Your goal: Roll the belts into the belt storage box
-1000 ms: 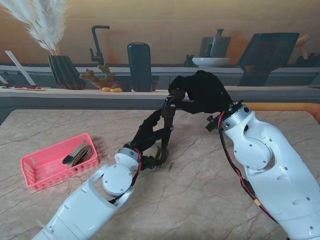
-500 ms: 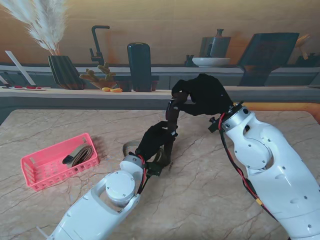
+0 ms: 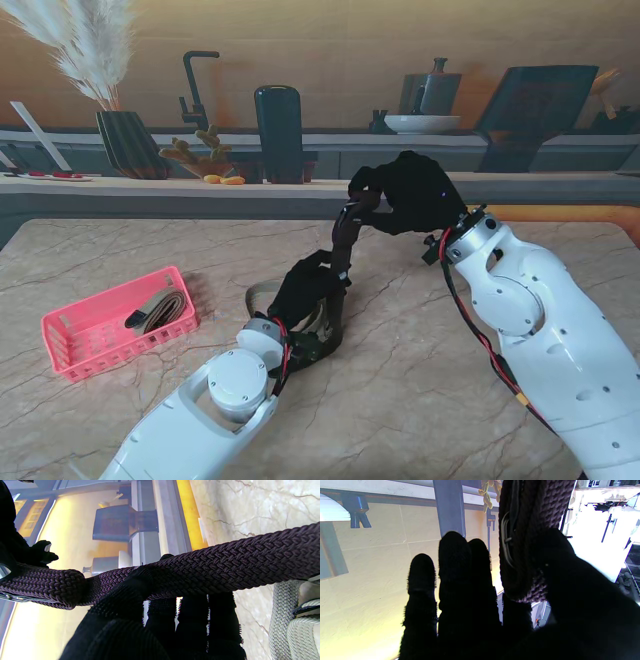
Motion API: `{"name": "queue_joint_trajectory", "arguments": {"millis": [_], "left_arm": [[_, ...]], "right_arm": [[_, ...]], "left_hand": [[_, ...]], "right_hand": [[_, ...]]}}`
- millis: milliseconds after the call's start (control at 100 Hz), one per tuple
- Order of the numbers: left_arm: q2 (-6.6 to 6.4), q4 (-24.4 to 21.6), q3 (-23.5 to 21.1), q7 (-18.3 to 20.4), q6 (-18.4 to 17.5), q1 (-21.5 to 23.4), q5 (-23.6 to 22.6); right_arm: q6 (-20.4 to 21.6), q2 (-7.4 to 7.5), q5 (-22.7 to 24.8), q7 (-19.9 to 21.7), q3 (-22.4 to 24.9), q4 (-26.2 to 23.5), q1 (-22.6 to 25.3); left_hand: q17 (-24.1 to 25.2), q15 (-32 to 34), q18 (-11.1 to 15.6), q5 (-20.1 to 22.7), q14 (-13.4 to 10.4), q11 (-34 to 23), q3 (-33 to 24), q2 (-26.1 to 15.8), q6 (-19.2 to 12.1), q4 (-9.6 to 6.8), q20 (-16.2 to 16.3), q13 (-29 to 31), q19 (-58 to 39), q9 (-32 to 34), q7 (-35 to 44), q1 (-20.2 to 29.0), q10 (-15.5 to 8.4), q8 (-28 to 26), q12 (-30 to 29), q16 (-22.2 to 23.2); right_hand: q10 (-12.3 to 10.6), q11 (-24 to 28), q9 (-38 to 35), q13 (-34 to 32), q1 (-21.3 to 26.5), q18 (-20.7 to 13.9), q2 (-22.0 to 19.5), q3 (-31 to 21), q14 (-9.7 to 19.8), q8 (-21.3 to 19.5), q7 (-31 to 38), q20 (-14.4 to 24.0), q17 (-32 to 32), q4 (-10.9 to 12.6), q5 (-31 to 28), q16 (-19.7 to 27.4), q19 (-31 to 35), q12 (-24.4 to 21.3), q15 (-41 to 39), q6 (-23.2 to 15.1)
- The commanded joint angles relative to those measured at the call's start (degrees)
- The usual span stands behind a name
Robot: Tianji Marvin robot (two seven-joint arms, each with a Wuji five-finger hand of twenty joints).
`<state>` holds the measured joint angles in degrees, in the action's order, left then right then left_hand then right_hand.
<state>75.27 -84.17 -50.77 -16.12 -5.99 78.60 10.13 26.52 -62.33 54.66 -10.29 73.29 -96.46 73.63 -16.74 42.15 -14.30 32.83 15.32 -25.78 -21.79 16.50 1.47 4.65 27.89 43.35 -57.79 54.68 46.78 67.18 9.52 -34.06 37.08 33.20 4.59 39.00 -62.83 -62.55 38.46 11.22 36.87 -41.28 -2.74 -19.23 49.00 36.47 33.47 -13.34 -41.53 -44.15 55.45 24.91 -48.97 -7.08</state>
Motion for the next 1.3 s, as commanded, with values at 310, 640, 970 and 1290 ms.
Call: {"name": "queue_joint_trajectory", "arguments": {"millis": [310, 640, 970, 1290], "left_arm": [[1.2, -0.8, 1.1, -2.2, -0.6, 1.7, 3.1], [2.49, -2.1, 0.6, -4.4, 0.2, 2.5, 10.7], [1.79, -1.9, -0.4, -0.8, -2.5, 2.9, 15.5], [1.47, -1.4, -0.5, 2.5, -5.2, 2.7, 20.1]], "right_arm": [[-0.2, 0.24, 3.4, -3.8, -4.7, 6.1, -2.2], [-0.7, 0.02, 3.5, -6.4, -8.1, 9.5, -2.0], [-1.2, -0.29, 1.9, -7.2, -10.7, 12.1, -1.6], [-0.9, -0.53, 0.4, -7.6, -13.4, 14.1, -0.5]], "left_hand": [[0.4, 0.9, -0.4, 0.0, 0.3, -2.0, -3.4, 1.0, -2.1, 1.33, 1.6, 0.2, -2.3, 1.1, 5.4, -1.0, -0.9, -0.6, -0.4, 1.5], [1.8, -5.2, 0.5, -2.1, -1.9, 0.8, 1.2, -1.5, -2.4, 1.26, 1.4, -3.1, -1.3, -2.7, 1.8, -3.0, -2.4, 2.7, -7.5, -2.5], [5.0, -15.5, -0.2, -12.0, -4.8, 5.7, -5.0, 8.0, 2.0, -1.17, -1.2, -9.5, 4.8, -14.4, -14.9, -31.7, -3.6, 5.9, -18.1, -7.1], [7.3, -20.2, -0.6, -18.1, -6.2, 7.7, -9.8, 13.2, 2.3, 0.54, -2.5, -11.4, 8.6, -18.7, -20.1, -41.1, -4.4, 7.6, -18.4, -7.6]], "right_hand": [[-0.5, 1.7, 0.5, 0.3, 5.9, -1.1, -7.6, -4.7, 1.3, -2.6, 10.7, -0.5, -0.4, 2.2, -2.9, -0.9, 0.3, 0.4, -1.5, -8.8], [-0.5, 1.8, 0.5, 0.2, 5.9, -1.0, -7.5, -4.6, 1.4, -2.4, 10.8, -0.7, -0.4, 2.3, -3.0, -0.8, 0.5, 0.1, -1.6, -8.7], [-0.8, 1.7, 0.6, 0.3, 5.8, -1.0, -7.6, -4.4, 1.5, -2.1, 10.7, -0.8, -0.5, 2.5, -2.8, -0.7, 0.5, -0.1, -1.5, -8.7], [-0.9, 1.2, 0.7, 0.7, 5.8, -0.7, -7.5, -4.4, 1.4, -1.6, 10.5, -1.1, -0.9, 2.8, -2.7, -0.1, 0.3, -0.7, -0.5, -8.4]]}}
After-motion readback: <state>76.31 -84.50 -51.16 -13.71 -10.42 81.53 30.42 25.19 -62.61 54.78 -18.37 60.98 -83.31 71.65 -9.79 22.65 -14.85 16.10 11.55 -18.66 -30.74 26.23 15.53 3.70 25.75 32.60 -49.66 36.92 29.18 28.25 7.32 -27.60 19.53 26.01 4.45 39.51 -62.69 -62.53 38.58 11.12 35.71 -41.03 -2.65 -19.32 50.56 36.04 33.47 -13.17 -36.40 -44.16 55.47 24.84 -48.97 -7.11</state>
